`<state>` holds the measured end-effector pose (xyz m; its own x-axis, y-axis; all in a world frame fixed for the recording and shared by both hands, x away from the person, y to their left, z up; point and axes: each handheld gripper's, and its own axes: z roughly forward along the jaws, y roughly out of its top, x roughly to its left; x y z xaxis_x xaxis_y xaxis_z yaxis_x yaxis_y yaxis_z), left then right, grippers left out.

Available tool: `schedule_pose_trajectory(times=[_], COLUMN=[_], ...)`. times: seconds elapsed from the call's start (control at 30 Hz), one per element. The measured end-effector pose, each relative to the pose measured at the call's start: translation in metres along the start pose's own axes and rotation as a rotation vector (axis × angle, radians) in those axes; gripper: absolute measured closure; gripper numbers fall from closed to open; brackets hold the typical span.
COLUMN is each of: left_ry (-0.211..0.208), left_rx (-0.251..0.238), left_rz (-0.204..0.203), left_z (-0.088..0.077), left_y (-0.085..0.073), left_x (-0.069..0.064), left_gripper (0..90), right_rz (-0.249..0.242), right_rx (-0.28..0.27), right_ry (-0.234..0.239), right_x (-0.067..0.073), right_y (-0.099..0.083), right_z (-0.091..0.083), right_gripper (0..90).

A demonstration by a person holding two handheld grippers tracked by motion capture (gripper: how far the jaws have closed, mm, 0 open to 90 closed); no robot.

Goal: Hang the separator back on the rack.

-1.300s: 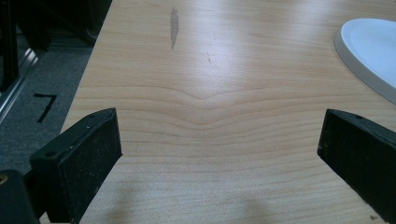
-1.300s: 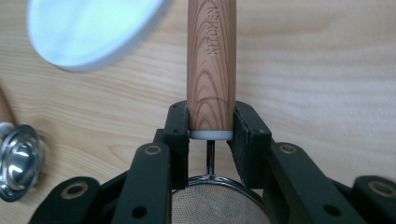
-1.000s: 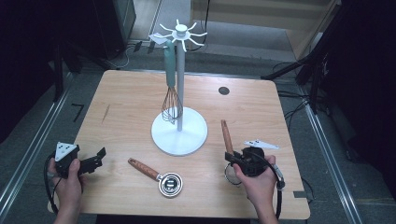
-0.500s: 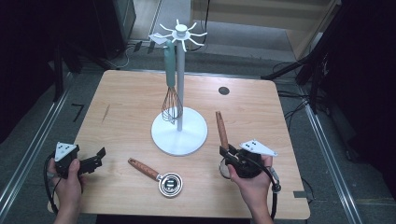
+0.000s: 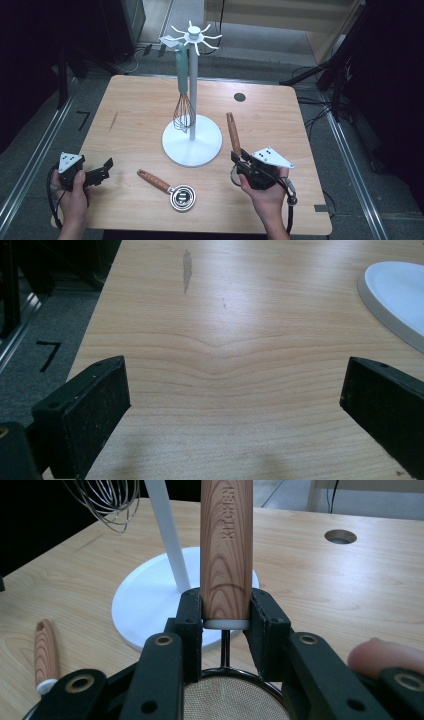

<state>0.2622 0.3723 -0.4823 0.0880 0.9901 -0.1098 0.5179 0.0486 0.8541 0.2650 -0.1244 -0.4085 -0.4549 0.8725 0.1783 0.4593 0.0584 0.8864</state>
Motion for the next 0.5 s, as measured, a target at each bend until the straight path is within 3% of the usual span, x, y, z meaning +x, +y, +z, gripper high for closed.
schedule_pose_trajectory(times=[0.3,0.5], left_ry=[-0.001,0.0], left_rx=[-0.001,-0.002], left_rz=[0.001,-0.001], left_z=[0.0,0.0], left_y=[0.0,0.0], left_x=[0.0,0.0], left_gripper=[0.0,0.0], right_rz=[-0.05,-0.042], right_rx=[-0.036,-0.049], right_ry=[-0.015,-0.013], right_x=[0.008,0.007], right_y=[0.009,0.015], right_z=[0.001,0.002], right_gripper=[71.2,71.1])
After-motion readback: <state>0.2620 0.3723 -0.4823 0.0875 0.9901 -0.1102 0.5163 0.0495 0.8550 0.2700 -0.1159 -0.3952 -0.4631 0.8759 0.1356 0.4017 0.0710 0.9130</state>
